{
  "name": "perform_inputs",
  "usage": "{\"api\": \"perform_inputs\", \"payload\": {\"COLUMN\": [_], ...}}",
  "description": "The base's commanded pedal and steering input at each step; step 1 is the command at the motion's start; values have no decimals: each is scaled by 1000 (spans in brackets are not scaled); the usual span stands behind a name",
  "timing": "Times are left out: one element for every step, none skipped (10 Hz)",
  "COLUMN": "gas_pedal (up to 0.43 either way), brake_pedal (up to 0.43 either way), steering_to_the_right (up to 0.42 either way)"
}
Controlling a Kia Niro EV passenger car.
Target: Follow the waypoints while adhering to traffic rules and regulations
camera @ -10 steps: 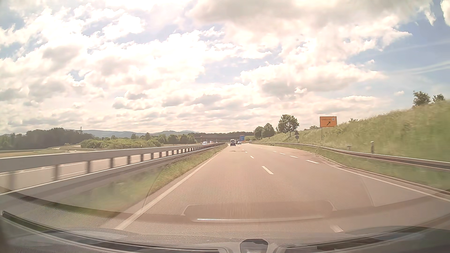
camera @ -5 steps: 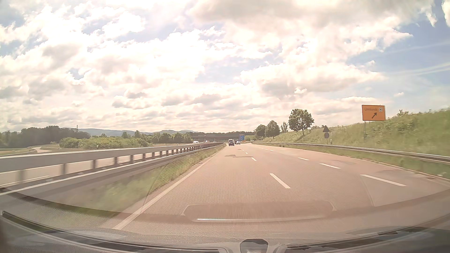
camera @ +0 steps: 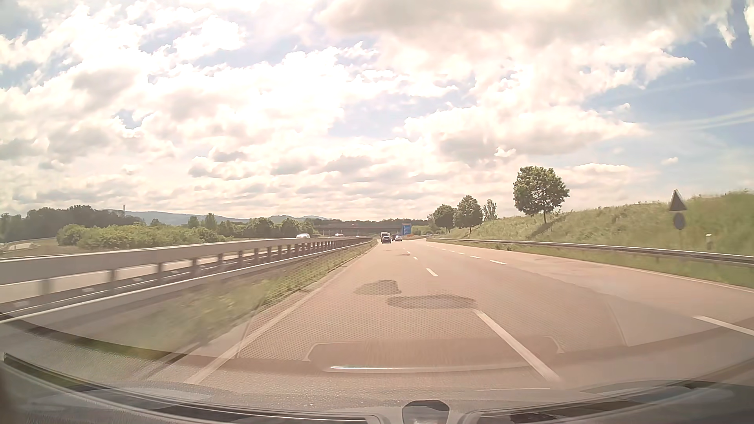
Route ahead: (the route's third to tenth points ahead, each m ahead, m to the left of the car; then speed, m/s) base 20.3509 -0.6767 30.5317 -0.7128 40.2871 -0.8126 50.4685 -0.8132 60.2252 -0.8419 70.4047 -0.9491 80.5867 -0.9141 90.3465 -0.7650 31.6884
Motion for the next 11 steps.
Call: {"api": "perform_inputs", "payload": {"gas_pedal": [228, 228, 228, 228, 228, 228, 228, 228, 228, 228, 228], "brake_pedal": [0, 0, 0, 0, 0, 0, 0, 0, 0, 0, 0], "steering_to_the_right": [1, 1, 0, 1, 1, 1, 1, 1, 1, 2, 1]}}
